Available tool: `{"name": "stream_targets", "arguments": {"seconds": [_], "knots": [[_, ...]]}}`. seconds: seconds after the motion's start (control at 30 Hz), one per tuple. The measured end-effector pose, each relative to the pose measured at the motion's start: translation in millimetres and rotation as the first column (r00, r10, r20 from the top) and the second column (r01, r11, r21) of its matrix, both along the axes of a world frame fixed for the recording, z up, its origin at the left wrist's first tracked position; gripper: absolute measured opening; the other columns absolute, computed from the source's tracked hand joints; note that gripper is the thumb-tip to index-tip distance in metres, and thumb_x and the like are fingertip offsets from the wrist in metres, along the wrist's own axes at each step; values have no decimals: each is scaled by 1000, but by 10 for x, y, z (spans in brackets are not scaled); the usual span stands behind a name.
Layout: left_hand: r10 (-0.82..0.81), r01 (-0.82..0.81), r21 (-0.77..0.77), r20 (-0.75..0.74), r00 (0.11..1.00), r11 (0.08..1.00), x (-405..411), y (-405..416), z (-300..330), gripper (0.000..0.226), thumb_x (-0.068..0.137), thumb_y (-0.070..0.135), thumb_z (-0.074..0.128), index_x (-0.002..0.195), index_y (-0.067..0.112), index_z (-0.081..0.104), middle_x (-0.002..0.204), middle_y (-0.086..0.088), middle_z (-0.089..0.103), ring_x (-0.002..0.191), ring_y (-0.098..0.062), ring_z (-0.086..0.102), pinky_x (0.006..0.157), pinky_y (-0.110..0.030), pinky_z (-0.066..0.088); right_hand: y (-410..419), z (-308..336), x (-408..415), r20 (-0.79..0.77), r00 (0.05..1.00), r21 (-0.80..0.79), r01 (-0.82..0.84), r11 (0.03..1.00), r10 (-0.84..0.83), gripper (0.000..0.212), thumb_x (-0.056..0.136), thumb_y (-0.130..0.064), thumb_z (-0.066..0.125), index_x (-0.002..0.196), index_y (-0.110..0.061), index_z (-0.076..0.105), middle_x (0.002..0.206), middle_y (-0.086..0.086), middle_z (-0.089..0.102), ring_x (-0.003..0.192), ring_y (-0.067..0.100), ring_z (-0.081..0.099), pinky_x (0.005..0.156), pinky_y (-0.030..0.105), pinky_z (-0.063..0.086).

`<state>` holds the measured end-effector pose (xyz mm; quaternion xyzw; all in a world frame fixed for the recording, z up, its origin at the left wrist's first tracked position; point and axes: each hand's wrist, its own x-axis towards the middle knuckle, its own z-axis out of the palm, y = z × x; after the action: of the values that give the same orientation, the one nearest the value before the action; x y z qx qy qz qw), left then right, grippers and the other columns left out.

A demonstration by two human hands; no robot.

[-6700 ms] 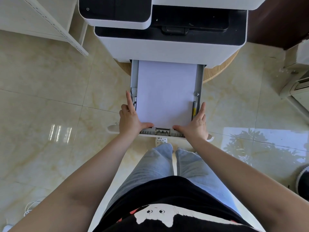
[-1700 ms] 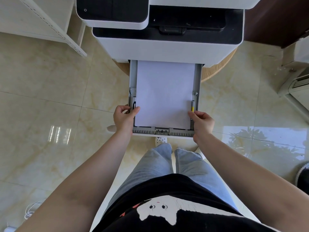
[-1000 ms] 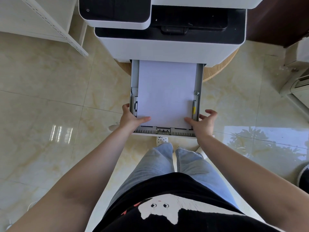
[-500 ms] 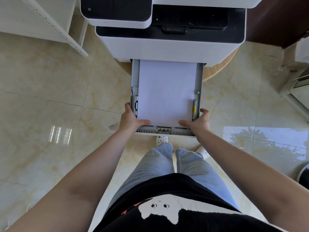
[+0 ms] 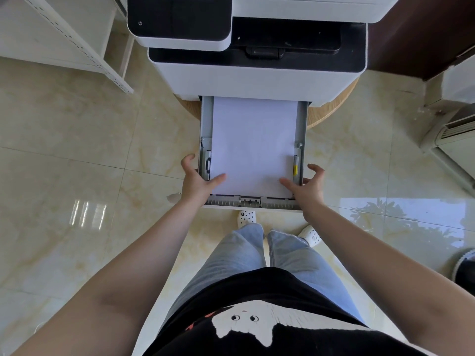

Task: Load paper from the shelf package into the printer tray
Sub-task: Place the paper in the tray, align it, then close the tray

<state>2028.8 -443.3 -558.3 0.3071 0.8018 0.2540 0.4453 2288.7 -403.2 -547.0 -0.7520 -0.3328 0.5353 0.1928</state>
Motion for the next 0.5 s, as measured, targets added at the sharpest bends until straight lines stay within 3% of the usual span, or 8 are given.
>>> {"name": "stream_targets", "arguments": {"seconds": [0.1, 0.17, 0.23, 0.3, 0.5], "knots": [[186, -186, 136, 17, 982, 973, 2, -34, -1, 46, 82, 30, 71, 115, 20, 41, 108, -5, 58, 92, -17, 61, 76, -23, 45, -6, 13, 27, -54, 984, 25, 171, 985, -170, 30, 85, -34, 67, 104, -26, 46, 99, 4, 61, 61, 7, 47, 51, 23, 36], [274, -270, 157, -3, 962, 950, 16, -46, -28, 28, 84, 24, 69, 102, 19, 48, 102, -3, 63, 91, -20, 64, 73, -18, 45, -1, -7, 25, -53, 967, 62, 253, 966, -250, 16, 88, -28, 64, 89, -21, 50, 87, 3, 65, 52, 8, 43, 43, 18, 36], [316, -309, 159, -24, 948, 938, 30, -43, -59, 25, 84, 23, 70, 97, 18, 49, 102, -3, 64, 85, -14, 63, 68, -11, 40, 9, -31, 14, -41, 958, 87, 287, 954, -285, 20, 88, -23, 65, 78, -22, 48, 74, 0, 62, 52, 10, 43, 40, 14, 35], [330, -320, 162, -34, 943, 933, 39, -38, -74, 28, 83, 24, 71, 95, 17, 47, 101, -2, 62, 80, -9, 60, 66, -9, 37, 16, -50, 2, -43, 954, 92, 300, 950, -297, 24, 88, -22, 66, 74, -22, 46, 69, -3, 60, 54, 11, 43, 45, 19, 36], [298, -275, 223, -78, 951, 935, 67, -50, -85, 15, 84, 20, 69, 86, 16, 54, 92, 0, 63, 93, -17, 60, 79, -24, 45, 20, -91, 14, -29, 959, 91, 283, 955, -281, 20, 87, -26, 66, 80, -19, 48, 69, -5, 57, 56, 11, 44, 51, 25, 34]]}}
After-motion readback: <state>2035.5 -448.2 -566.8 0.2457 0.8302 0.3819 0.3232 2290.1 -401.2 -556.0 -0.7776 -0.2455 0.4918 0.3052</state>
